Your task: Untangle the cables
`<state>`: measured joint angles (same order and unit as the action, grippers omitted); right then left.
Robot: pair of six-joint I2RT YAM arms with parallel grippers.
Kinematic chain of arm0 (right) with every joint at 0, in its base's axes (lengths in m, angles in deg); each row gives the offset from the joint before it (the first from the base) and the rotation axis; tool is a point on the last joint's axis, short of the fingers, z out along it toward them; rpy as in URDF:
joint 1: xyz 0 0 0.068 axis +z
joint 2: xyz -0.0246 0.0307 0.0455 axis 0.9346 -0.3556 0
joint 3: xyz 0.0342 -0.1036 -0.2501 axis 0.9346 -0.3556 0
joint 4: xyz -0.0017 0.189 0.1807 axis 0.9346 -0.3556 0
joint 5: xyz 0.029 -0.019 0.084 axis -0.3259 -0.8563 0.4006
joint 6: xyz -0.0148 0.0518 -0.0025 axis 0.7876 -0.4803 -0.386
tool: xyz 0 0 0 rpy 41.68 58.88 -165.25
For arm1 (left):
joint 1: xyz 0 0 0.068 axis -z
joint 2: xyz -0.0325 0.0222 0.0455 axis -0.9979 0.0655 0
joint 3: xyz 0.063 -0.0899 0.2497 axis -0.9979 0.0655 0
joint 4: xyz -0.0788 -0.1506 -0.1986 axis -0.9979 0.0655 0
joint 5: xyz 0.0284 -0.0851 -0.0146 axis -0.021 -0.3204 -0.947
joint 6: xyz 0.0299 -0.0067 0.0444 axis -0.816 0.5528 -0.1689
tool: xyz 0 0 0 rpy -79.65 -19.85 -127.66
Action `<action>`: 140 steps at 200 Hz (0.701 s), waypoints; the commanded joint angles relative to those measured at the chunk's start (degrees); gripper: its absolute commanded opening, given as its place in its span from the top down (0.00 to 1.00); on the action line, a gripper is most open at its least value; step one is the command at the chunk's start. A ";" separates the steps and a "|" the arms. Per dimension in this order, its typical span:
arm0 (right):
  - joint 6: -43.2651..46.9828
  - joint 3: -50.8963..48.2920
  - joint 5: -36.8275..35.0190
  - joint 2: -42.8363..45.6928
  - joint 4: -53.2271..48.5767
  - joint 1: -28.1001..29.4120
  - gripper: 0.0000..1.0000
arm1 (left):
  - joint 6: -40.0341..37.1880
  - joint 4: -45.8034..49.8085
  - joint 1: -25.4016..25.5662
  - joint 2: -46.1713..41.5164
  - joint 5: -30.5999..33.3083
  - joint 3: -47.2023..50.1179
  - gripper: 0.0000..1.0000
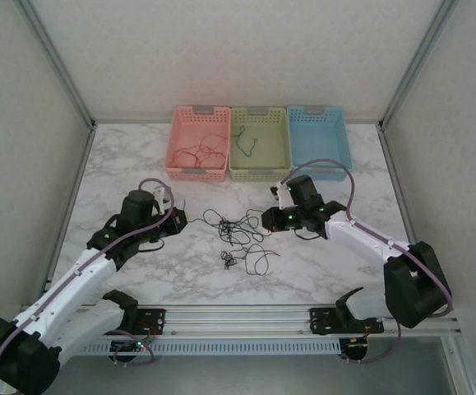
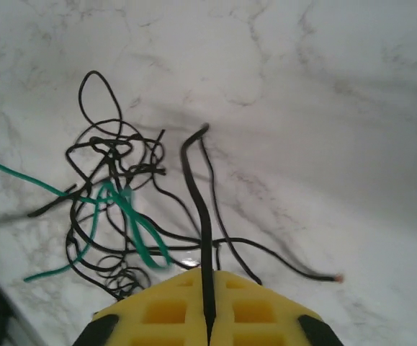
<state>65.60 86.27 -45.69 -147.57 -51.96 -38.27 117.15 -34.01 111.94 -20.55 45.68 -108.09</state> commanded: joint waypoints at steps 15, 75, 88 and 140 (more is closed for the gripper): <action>-1.88 3.66 -9.05 7.21 -6.84 -11.02 1.00 | -2.56 10.60 -1.00 -4.44 10.30 -5.78 1.00; -6.49 2.96 -15.36 13.87 -13.05 -31.28 1.00 | -5.06 22.97 -1.08 -11.05 20.42 -15.46 1.00; -6.50 2.63 -16.59 13.83 -13.29 -33.68 1.00 | -5.73 24.51 -1.08 -12.46 21.43 -17.33 1.00; -7.52 0.12 -14.73 11.04 -10.80 -36.52 1.00 | -6.80 26.40 -1.08 -13.68 21.16 -19.34 1.00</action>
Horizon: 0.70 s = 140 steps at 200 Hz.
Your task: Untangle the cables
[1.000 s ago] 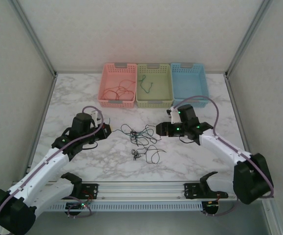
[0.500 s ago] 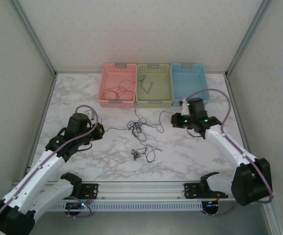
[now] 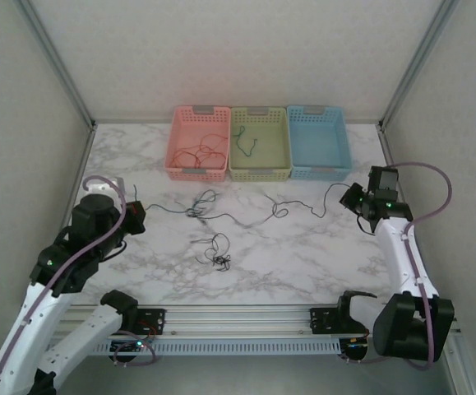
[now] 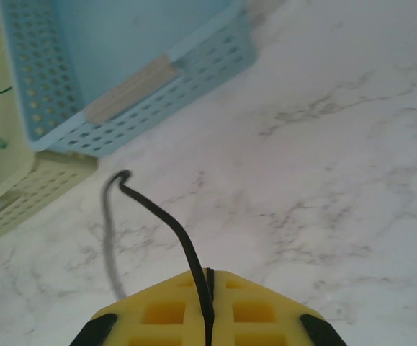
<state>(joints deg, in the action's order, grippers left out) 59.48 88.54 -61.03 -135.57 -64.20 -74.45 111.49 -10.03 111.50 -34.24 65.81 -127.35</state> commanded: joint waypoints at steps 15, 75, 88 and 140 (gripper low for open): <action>-2.14 -2.77 1.68 -1.20 2.08 -0.33 1.00 | -0.60 1.37 -0.65 0.65 0.14 1.34 1.00; -1.34 -1.25 3.74 2.59 2.11 -0.30 1.00 | 0.35 -2.26 -0.65 2.36 -2.90 4.34 1.00; -1.89 -0.35 5.11 3.72 1.77 -0.31 1.00 | 0.76 -3.01 -0.64 2.64 -3.81 5.25 1.00; -4.49 4.61 19.63 10.92 8.02 -0.30 1.00 | 1.82 -6.40 -0.65 3.96 -8.43 8.02 1.00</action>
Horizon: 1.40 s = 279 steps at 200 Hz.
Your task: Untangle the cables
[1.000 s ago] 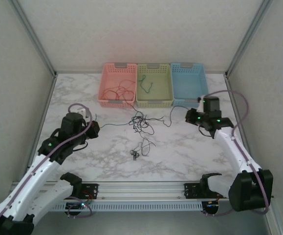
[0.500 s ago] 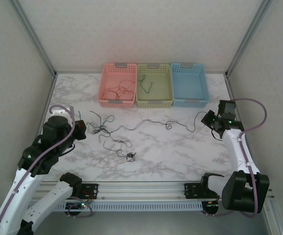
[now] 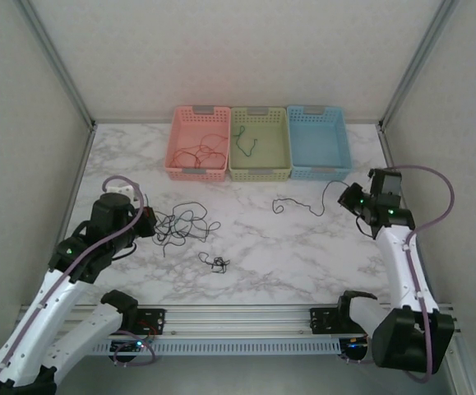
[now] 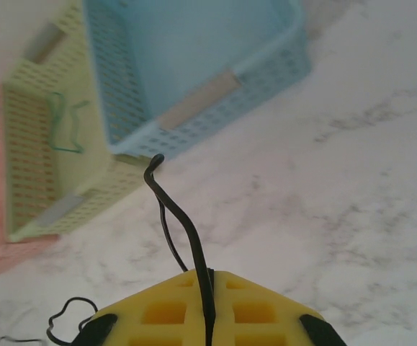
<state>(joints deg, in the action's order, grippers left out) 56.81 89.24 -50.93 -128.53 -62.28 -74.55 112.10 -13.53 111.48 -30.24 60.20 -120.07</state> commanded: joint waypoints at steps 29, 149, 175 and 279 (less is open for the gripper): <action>-6.00 3.93 19.81 8.34 15.06 -0.20 1.00 | 1.12 -3.24 -0.62 -0.10 -3.24 0.91 1.00; -3.21 19.48 -15.24 -9.55 6.21 -0.08 1.00 | 1.19 -4.66 -0.62 0.64 -4.94 1.79 1.00; -5.41 22.40 -22.31 -17.57 10.22 0.38 1.00 | 1.17 -4.68 -0.62 0.68 -5.01 1.79 1.00; -14.39 50.78 -24.17 -53.62 4.69 2.61 1.00 | 0.96 -4.94 -0.62 1.21 -5.26 1.88 1.00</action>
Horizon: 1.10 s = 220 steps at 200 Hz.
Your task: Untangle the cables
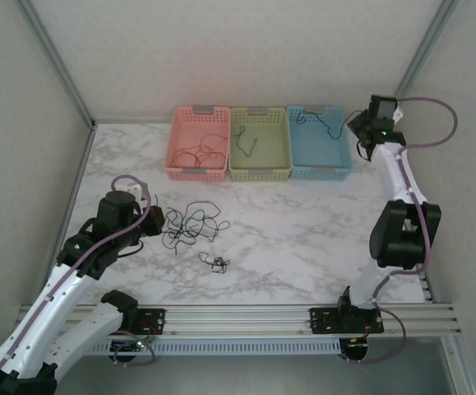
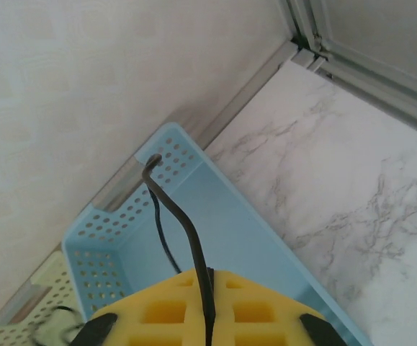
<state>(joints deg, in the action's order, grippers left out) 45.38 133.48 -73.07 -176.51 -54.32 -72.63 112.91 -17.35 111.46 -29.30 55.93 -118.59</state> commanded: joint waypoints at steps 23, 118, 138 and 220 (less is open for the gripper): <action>-3.77 11.69 -2.45 -11.11 -5.28 1.77 1.00 | 0.16 -1.15 -0.60 0.50 -1.03 0.48 1.00; -8.44 14.55 1.69 -20.79 -9.08 5.33 0.94 | 0.11 -1.21 -0.60 0.61 -1.19 0.57 1.00; -7.92 10.50 1.55 -18.48 -8.05 5.03 0.81 | 0.09 -1.27 -0.60 0.54 -1.27 0.57 1.00; -3.32 5.43 11.11 -12.06 -8.82 3.53 0.61 | 0.01 -1.44 -0.60 0.41 -1.89 0.60 1.00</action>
<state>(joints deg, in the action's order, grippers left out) 39.11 137.87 -66.84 -193.60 -62.30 -68.94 112.91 -17.92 111.46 -28.60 55.45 -118.50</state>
